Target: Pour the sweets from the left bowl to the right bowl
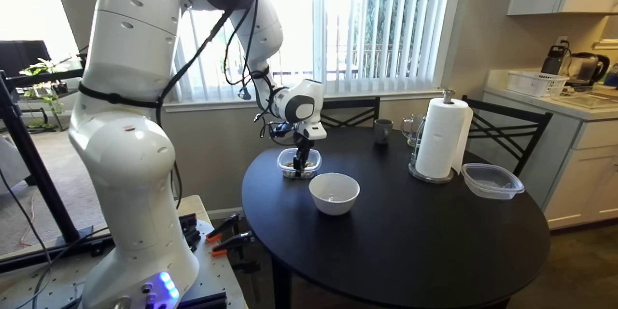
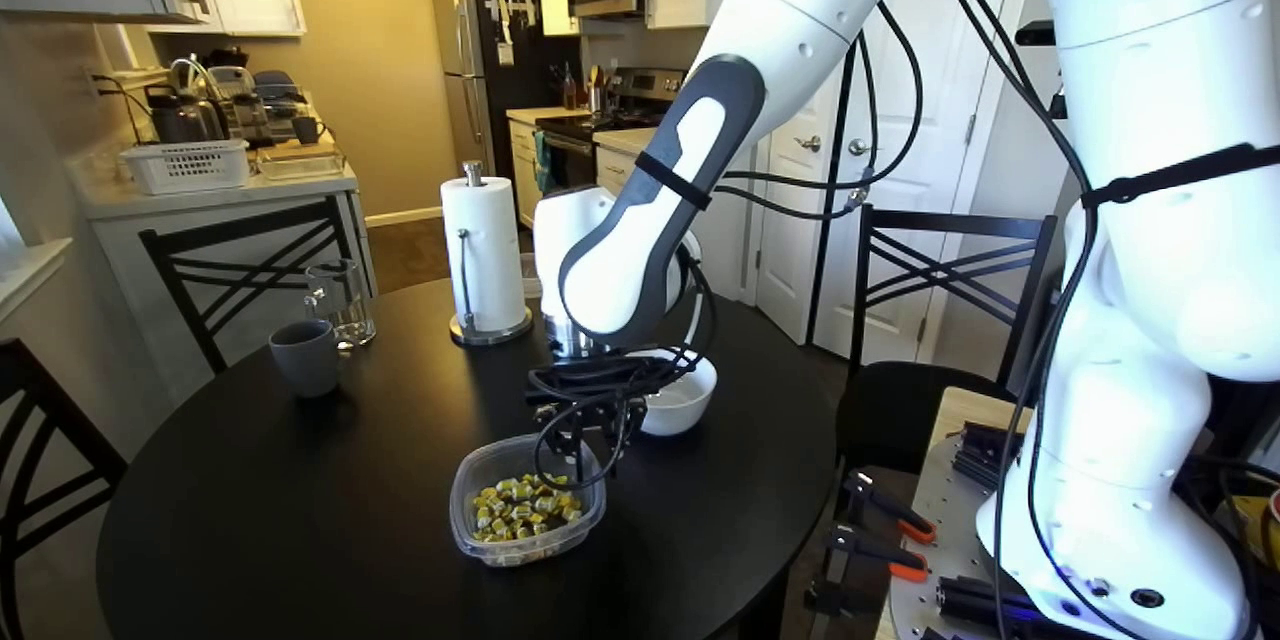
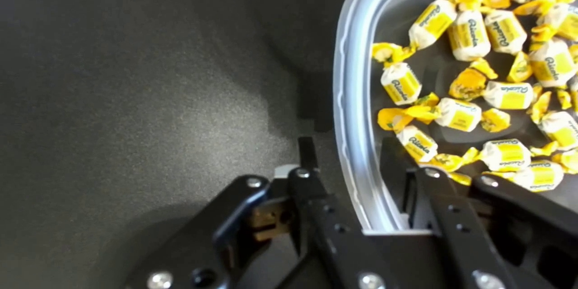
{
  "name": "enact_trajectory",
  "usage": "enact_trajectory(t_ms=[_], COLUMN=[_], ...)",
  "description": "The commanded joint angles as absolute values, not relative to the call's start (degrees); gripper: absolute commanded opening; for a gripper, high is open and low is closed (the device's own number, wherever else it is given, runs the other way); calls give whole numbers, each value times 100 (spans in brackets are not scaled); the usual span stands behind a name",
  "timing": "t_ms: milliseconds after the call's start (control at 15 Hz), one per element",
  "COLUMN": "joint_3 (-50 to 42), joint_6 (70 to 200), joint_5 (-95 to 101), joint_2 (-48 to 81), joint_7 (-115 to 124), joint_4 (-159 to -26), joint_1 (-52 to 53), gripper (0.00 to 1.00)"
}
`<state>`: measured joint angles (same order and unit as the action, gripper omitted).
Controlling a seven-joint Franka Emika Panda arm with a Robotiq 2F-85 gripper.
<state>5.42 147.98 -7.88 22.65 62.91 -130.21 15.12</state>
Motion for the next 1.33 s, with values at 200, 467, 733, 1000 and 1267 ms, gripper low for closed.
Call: enact_trajectory(t_ms=[200,467,733,1000,1267], joint_3=[538,566,487,736,1117], joint_6=[14707,14749,14556,13662,12809], joint_5=[-760,-652,134,1149,1541], joint_2=[2234,1871,929,57,-296], joint_7=[6033,6063,6570,7328,7613], joint_4=[-12992,-13108,-13343,-13238,-12962], joint_1=[1515,1674,2110,2172,1946], gripper=[1,2,2,2,2])
